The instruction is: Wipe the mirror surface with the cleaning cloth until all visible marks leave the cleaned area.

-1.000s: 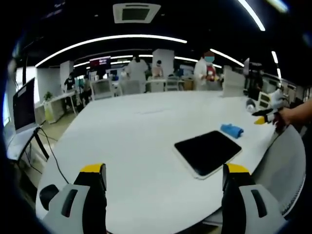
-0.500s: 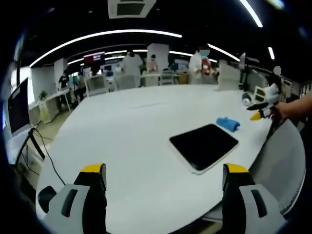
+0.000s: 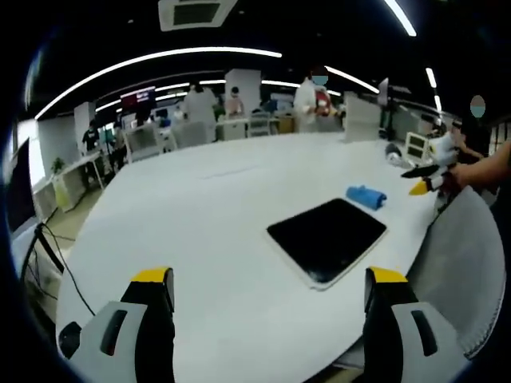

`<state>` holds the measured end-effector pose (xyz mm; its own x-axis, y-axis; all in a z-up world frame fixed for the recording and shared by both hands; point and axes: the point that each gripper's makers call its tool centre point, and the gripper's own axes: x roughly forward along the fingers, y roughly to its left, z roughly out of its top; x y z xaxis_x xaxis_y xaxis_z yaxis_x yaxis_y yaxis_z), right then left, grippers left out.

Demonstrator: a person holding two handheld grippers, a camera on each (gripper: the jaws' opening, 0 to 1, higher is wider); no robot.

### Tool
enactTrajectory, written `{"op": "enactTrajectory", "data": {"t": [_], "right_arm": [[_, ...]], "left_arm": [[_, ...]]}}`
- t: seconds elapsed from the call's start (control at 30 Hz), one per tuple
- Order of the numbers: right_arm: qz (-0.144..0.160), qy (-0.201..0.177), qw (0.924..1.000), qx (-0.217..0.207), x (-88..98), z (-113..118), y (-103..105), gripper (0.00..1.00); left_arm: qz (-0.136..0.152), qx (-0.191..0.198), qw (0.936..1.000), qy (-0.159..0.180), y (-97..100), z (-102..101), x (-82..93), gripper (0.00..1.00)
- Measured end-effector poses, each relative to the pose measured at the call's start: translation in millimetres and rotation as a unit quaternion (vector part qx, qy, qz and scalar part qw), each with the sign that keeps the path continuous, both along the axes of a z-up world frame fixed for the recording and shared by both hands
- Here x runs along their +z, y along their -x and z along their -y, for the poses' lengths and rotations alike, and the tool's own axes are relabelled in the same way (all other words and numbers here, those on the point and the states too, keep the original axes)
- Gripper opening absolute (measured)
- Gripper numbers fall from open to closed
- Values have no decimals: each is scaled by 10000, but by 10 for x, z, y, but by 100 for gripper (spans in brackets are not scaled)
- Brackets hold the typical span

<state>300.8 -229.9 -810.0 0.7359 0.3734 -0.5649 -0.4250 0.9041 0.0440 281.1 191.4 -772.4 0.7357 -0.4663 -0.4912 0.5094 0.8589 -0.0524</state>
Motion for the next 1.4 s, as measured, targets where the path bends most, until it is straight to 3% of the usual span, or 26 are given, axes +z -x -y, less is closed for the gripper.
{"op": "enactTrajectory", "data": {"t": [0.17, 0.27, 0.47, 0.6, 0.8, 0.93, 1.0, 1.07, 1.2, 1.4], "right_arm": [[-59, -51, 9997, -249, -45, 114, -23, 100], [-122, -54, 9995, -274, -89, 136, -21, 100], [-68, 36, 9998, -206, -71, 114, -17, 100], [-211, 20, 9996, -184, -112, 93, 4, 100], [-254, 291, 9991, 157, -106, -13, 29, 100], [-371, -16, 9992, 119, -56, -20, 43, 100], [-155, -323, 9993, -72, 104, 40, -26, 100], [81, -362, 9992, -148, 214, 108, -72, 100], [137, -352, 9989, -293, 258, 239, -74, 100], [105, -398, 9987, -305, 231, 227, -37, 100]], "left_arm": [[48, 188, 9998, 80, -85, -17, -3, 99], [-214, 2, 9997, 68, -60, 48, -67, 99], [-131, -63, 9999, 19, -138, 75, -24, 99], [-73, -17, 9999, 67, -193, 99, -3, 99], [-91, -59, 9999, 126, -161, 225, -27, 99], [-77, -60, 9999, 108, -150, 201, -43, 99], [-55, -32, 9999, 90, -147, 165, -31, 99], [-89, 41, 9999, 137, -143, 112, -19, 99], [-108, 116, 9994, 321, -112, 57, 21, 99], [-35, 311, 9981, 527, -100, -39, 87, 99]]}}
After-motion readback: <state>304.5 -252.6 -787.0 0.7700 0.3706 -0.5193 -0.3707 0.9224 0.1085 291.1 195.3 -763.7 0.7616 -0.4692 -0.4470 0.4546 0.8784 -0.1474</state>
